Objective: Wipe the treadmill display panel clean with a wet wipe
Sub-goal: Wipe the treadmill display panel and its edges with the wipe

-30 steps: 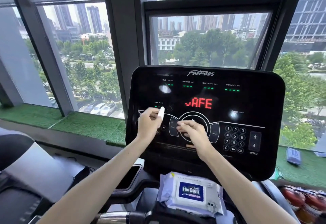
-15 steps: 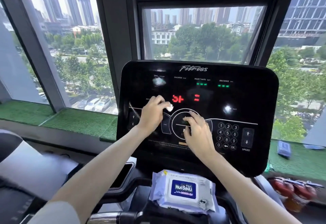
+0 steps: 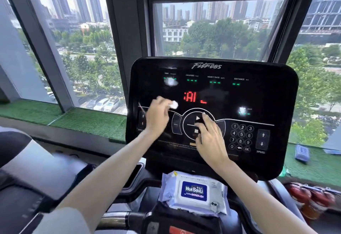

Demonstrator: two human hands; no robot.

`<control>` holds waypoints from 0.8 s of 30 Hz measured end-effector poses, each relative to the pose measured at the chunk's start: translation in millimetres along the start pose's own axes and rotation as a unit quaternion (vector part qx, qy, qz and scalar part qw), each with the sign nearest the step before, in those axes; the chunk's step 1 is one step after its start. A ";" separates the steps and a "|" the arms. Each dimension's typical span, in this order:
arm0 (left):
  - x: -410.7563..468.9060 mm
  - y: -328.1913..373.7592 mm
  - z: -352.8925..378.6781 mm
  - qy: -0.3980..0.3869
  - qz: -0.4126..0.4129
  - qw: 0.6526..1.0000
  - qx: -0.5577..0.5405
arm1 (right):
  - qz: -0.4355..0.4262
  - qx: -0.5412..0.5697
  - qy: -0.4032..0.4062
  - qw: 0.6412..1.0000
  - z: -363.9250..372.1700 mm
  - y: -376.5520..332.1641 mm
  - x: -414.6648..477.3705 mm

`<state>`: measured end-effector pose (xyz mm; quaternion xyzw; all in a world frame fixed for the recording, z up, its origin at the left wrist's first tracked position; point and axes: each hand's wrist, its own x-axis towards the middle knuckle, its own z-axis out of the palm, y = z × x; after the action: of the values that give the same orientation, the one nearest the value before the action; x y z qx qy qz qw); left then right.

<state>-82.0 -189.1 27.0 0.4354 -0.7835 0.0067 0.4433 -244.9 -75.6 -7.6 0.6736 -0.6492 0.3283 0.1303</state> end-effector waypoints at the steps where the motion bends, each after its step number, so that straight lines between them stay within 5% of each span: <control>1: -19.9 0.8 5.3 -0.049 0.084 0.995 0.011 | 0.004 0.002 -0.004 1.000 0.5 0.9 -1.2; 3: -56.7 -6.9 7.0 -0.164 0.240 0.956 0.031 | 0.009 0.004 -0.006 1.000 2.4 2.3 -5.7; 5: -64.4 -20.5 -2.7 -0.181 0.253 0.950 0.020 | 0.012 0.002 -0.006 1.000 2.6 2.8 -9.3; 8: -19.9 -26.4 -27.4 0.006 -0.001 1.000 -0.027 | 0.006 0.001 -0.001 1.000 0.1 2.9 -10.0; 10: 18.3 -25.0 -42.1 0.103 -0.165 0.980 -0.050 | 0.004 -0.009 0.000 1.000 -2.3 3.0 -8.5; 15: 61.4 12.7 -21.0 0.150 -0.255 0.952 -0.077 | 0.005 -0.018 0.002 1.000 -9.3 2.8 -5.0; 17: 60.4 36.6 -3.4 0.151 -0.218 0.961 -0.082 | 0.006 -0.025 0.006 1.000 -9.7 4.0 -6.3; 20: 29.6 61.8 18.3 0.033 0.020 0.999 -0.038 | 0.018 -0.038 0.026 0.999 -8.7 6.5 -11.7; 22: -7.2 61.1 24.2 -0.111 0.188 0.976 -0.017 | 0.036 -0.034 0.044 0.998 -7.8 7.6 -18.9; 24: -36.1 38.1 21.3 -0.182 0.264 0.947 -0.005 | 0.039 -0.030 0.050 0.998 -6.4 8.2 -28.1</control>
<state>-114.6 -149.5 3.1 0.2045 -0.9378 0.0397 0.2777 -252.8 -50.6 -22.1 0.6264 -0.6774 0.3464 0.1696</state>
